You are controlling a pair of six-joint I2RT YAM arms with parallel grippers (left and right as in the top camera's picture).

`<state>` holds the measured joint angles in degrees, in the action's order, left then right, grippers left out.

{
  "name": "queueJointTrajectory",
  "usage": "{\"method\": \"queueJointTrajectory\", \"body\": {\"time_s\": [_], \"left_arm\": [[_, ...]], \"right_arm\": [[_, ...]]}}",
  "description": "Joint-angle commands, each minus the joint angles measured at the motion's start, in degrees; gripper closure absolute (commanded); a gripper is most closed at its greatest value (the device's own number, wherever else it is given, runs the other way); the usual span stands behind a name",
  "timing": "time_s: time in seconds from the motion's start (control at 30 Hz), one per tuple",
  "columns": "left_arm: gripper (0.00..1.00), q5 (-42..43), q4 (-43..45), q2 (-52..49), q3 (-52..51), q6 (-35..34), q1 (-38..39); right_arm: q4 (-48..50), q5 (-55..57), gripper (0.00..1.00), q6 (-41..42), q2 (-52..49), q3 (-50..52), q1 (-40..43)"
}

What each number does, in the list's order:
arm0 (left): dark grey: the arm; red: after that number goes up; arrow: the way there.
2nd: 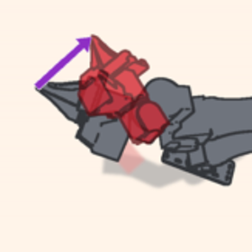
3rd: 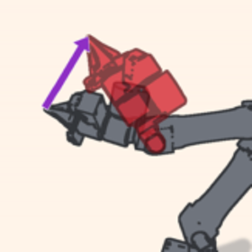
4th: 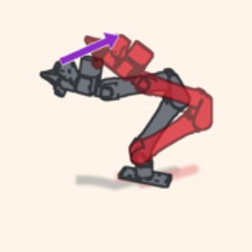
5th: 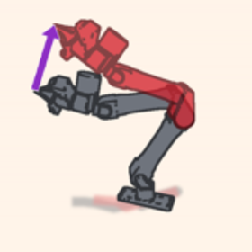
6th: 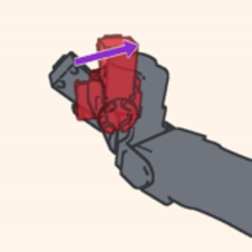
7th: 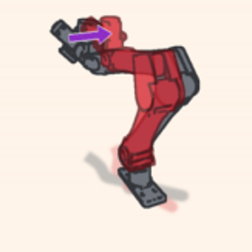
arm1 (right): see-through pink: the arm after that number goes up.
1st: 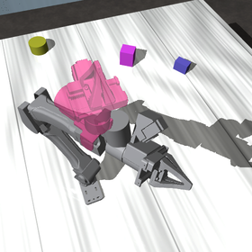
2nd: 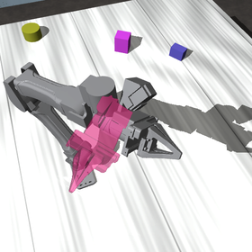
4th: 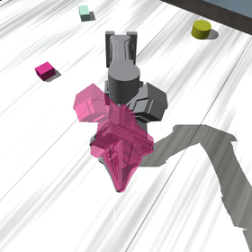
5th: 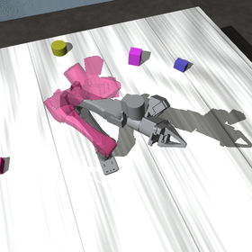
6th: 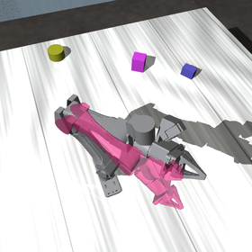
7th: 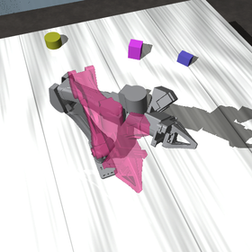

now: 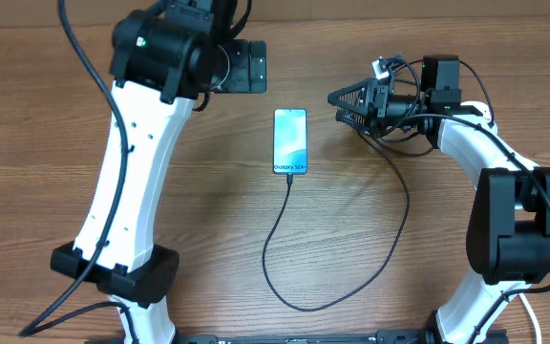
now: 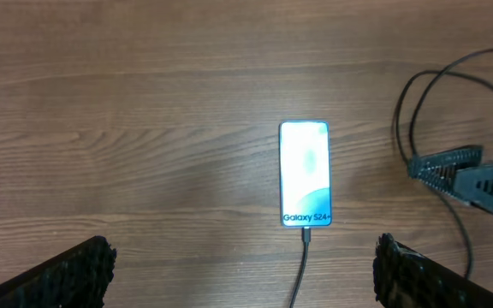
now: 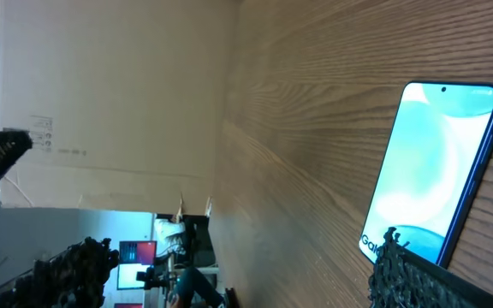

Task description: Plug charger to phone and switch on socket

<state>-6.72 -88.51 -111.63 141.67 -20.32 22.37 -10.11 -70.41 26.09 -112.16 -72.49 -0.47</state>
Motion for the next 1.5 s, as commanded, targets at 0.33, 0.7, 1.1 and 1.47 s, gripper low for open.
{"method": "queueJointTrajectory", "body": {"time_s": [0.33,0.7,1.1,1.47], "left_arm": [[0.0,-1.18,0.02,0.28,-0.07,1.49,-0.24],[0.0,-1.18,0.02,0.28,-0.07,1.49,-0.22],[0.01,-1.18,0.02,0.28,-0.07,1.49,-0.24],[0.0,-1.18,0.04,0.28,-0.07,1.49,-0.24]], "right_arm": [[-8.57,9.86,0.0,-0.7,6.08,-2.19,-0.11],[-51.3,55.04,0.0,-9.68,7.32,-24.44,0.39],[-54.27,44.35,0.0,-14.78,7.23,-32.26,23.63],[-57.02,24.09,0.0,-46.21,6.69,-28.48,41.7]]}}
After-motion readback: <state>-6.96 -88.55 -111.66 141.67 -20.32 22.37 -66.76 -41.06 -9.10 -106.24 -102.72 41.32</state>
